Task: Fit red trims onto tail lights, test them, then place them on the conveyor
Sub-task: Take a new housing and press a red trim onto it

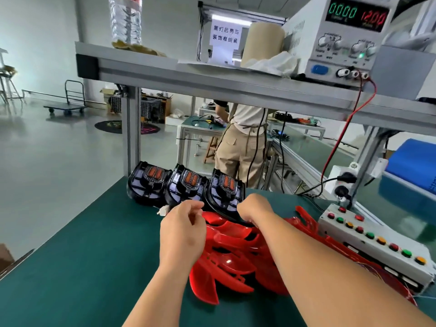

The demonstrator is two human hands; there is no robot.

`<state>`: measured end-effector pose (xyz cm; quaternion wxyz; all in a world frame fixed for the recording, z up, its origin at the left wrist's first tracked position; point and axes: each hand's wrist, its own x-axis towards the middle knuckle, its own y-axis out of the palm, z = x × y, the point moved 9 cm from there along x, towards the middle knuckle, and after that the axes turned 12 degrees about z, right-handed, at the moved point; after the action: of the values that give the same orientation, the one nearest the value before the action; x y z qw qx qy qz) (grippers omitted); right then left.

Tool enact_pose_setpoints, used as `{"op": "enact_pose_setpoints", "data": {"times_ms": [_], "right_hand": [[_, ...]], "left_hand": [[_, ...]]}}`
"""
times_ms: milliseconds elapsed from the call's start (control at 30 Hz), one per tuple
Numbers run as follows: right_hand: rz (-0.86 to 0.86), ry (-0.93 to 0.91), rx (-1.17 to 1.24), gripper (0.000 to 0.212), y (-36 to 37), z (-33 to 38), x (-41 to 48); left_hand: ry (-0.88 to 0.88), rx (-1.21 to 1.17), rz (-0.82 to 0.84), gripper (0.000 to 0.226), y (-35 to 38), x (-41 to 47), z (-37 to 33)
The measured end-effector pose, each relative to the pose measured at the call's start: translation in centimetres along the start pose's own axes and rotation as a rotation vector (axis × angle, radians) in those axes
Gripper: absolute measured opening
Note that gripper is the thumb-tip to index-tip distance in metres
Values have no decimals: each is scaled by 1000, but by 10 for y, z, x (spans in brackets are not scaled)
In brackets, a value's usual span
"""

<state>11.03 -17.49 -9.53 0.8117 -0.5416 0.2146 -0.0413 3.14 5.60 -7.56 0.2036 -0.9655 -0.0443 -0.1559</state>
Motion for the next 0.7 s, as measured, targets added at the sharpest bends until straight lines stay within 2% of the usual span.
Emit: {"op": "enact_pose_setpoints", "data": {"times_ms": [100,233,300,700], "right_hand": [[30,43,62,10,7,-3,7],[101,81,30,18,16,-3,17],[110,92,40,15,18,-4,23],[-111,-23,379,26,-12,-20,11]], "left_hand": [[11,-3,-13,21,0,-1,1],[7,-28,-18,22,1,-1,5],[0,-49,-17,23,3,0,6],[-26,-223,7,29,5,1,5]]}}
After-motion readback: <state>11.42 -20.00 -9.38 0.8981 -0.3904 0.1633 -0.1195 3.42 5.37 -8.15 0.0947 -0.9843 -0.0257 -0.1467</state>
